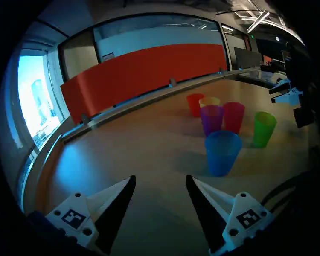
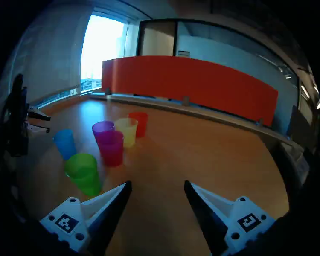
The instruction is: Pour water
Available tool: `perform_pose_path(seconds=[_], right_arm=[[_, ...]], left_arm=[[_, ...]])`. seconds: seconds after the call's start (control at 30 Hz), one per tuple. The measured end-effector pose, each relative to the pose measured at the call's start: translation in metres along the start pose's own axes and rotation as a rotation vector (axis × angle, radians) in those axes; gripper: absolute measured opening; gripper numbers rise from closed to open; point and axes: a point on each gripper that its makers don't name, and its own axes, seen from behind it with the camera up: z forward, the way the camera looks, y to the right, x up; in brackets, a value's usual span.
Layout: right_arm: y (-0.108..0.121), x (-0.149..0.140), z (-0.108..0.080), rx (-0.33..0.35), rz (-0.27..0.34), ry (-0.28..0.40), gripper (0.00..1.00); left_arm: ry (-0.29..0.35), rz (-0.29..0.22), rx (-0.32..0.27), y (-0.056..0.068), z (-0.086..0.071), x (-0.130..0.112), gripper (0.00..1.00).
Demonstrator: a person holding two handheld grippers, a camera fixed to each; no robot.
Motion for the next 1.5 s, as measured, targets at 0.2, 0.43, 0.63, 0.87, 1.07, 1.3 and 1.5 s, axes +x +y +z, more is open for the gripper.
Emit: perform_pose_path(seconds=[0.2, 0.43, 0.63, 0.87, 1.07, 1.3, 1.5], right_arm=[[0.014, 0.015, 0.003, -0.094, 0.015, 0.069, 0.95], [0.014, 0.036, 0.006, -0.142, 0.018, 0.151, 0.95], [0.021, 0.054, 0.007, -0.186, 0.052, 0.232, 0.95], [0.039, 0.066, 0.004, -0.244, 0.125, 0.307, 0.95], [0.050, 0.076, -0.004, -0.275, 0.183, 0.366, 0.95], [0.052, 0.082, -0.012, -0.290, 0.194, 0.399, 0.95], [0.050, 0.086, -0.015, -0.298, 0.176, 0.393, 0.95]], left_arm=[[0.059, -0.074, 0.057, -0.014, -0.003, 0.011, 0.86], [0.141, -0.172, 0.129, -0.038, -0.009, 0.025, 0.86], [0.204, -0.242, 0.164, -0.050, -0.016, 0.036, 0.86], [0.274, -0.288, 0.196, -0.062, -0.024, 0.046, 0.86], [0.314, -0.309, 0.210, -0.063, -0.027, 0.052, 0.86], [0.351, -0.312, 0.240, -0.060, -0.029, 0.056, 0.86], [0.376, -0.324, 0.277, -0.061, -0.033, 0.061, 0.86]])
